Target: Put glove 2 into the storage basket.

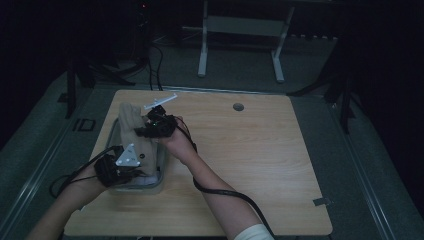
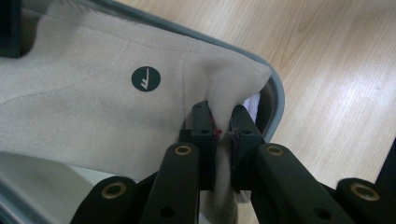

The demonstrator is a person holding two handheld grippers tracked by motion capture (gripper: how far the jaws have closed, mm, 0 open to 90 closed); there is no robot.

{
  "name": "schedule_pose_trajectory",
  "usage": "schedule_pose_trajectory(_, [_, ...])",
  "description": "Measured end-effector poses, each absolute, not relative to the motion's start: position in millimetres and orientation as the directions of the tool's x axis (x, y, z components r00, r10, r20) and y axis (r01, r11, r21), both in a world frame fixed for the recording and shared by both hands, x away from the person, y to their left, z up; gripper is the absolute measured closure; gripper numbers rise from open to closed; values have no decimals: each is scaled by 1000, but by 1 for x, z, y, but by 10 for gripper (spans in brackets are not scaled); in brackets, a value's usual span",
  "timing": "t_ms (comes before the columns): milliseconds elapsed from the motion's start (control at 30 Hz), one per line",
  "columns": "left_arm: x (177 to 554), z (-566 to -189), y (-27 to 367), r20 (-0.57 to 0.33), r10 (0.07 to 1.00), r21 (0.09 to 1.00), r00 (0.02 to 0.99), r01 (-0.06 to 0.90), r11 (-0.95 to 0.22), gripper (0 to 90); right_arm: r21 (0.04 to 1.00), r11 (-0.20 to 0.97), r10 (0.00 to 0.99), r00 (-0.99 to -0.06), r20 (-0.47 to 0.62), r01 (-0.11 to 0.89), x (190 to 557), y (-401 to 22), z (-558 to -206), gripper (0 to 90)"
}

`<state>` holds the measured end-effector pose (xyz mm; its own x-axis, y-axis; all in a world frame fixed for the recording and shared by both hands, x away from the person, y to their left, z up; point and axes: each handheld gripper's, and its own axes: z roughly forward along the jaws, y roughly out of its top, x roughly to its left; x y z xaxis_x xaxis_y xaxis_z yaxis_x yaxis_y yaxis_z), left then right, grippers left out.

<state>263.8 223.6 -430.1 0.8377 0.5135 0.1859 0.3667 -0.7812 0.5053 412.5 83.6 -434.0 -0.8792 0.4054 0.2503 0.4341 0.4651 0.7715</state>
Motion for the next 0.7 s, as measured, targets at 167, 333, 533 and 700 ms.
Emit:
schedule_pose_trajectory(167, [266,-437,230,170,526,502,833,386,-774,838,764,468,406,-876,261,444,414,95,-444,704])
schedule_pose_trajectory(333, [272,-450,224,155,518,478,841,396,-784,837,729,491,427,-861,276,477,421,97,-465,704])
schedule_pose_trajectory(533, [278,-461,221,128,528,479,839,414,-774,837,702,500,446,-846,293,507,426,94,-482,703])
schedule_pose_trajectory(700, [283,-470,216,117,528,474,841,420,-774,834,697,506,450,-845,289,508,430,91,-489,673])
